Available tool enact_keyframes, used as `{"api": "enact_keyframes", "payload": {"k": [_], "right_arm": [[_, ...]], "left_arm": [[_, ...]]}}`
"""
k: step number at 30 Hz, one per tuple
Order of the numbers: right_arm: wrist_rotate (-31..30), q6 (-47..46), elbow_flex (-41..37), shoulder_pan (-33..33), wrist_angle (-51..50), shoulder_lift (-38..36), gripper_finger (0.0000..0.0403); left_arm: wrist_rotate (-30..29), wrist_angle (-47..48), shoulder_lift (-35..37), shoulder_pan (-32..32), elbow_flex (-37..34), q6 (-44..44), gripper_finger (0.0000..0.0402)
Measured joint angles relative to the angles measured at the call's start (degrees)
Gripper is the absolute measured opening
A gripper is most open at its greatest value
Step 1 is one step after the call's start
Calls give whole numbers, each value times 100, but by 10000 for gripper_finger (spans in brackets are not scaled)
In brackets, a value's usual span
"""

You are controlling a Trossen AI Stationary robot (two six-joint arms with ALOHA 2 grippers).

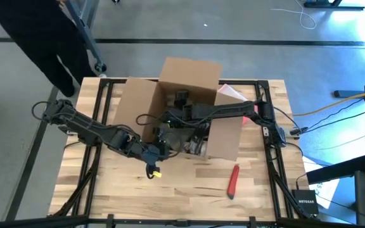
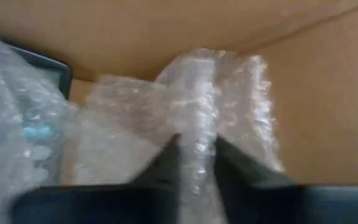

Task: Unpack boxes
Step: Remove the bubble wrap from the cardboard box

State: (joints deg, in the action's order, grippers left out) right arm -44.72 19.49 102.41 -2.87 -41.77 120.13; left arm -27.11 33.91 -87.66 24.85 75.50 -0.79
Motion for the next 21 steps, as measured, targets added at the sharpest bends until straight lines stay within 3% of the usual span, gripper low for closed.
{"api": "enact_keyframes", "payload": {"k": [9, 21], "right_arm": [[638, -16, -11, 404, 123, -754, 4], [613, 28, -7, 1132, 566, -2315, 1]], "left_arm": [[59, 194, 5, -47, 20, 454, 27], [-80, 285, 17, -95, 24, 907, 27]]}}
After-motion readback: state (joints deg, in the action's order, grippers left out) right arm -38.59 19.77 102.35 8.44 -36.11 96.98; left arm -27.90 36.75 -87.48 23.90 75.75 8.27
